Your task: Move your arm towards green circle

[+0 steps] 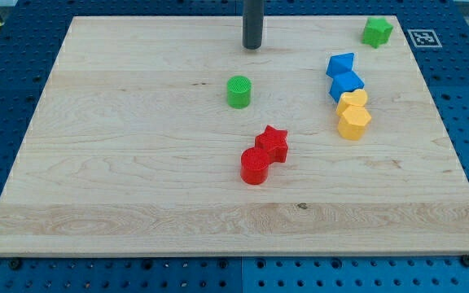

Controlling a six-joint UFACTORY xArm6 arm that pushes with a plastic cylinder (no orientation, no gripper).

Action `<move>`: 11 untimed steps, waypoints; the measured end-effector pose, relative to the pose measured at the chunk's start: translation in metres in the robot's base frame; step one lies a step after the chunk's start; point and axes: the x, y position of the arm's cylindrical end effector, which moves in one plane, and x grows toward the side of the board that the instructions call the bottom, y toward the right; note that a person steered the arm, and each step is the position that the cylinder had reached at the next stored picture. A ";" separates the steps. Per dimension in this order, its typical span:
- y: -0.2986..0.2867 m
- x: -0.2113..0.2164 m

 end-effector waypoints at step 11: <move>-0.022 0.127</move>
